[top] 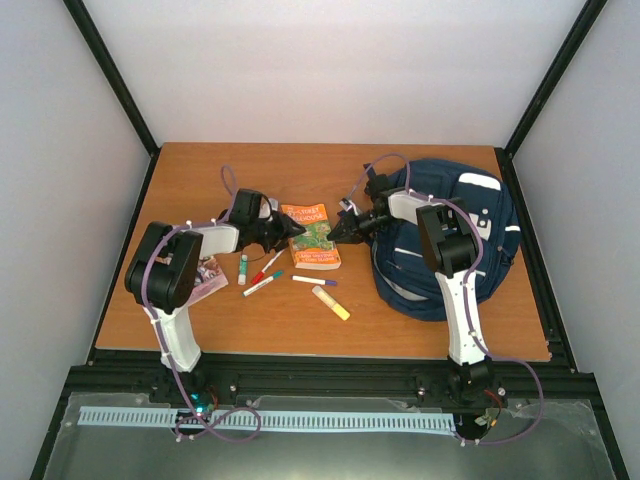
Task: Pack the student bag
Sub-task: Pick up the book from the center of the board.
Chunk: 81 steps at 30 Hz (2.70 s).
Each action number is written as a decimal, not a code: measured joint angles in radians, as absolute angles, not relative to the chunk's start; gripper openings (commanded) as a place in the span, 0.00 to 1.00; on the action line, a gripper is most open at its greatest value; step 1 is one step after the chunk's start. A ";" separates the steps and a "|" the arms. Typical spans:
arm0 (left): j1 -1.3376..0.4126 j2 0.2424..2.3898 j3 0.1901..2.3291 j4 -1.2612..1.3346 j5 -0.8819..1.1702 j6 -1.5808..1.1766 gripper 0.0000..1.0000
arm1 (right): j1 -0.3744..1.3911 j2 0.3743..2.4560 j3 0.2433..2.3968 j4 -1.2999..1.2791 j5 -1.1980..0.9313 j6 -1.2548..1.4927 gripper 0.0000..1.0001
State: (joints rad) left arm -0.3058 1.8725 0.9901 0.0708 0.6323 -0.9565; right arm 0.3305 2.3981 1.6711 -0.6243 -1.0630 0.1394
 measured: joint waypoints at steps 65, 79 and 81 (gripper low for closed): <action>-0.364 1.258 1.208 -0.208 0.962 -0.519 0.01 | 0.260 1.464 1.406 -0.628 -1.234 -0.115 1.00; -0.366 1.256 1.208 -0.161 0.999 -0.509 0.01 | 0.344 1.498 1.499 -0.574 -1.291 -0.034 0.76; -0.366 1.254 1.208 -0.169 0.998 -0.494 0.01 | 0.344 1.498 1.499 -0.571 -1.300 -0.015 0.70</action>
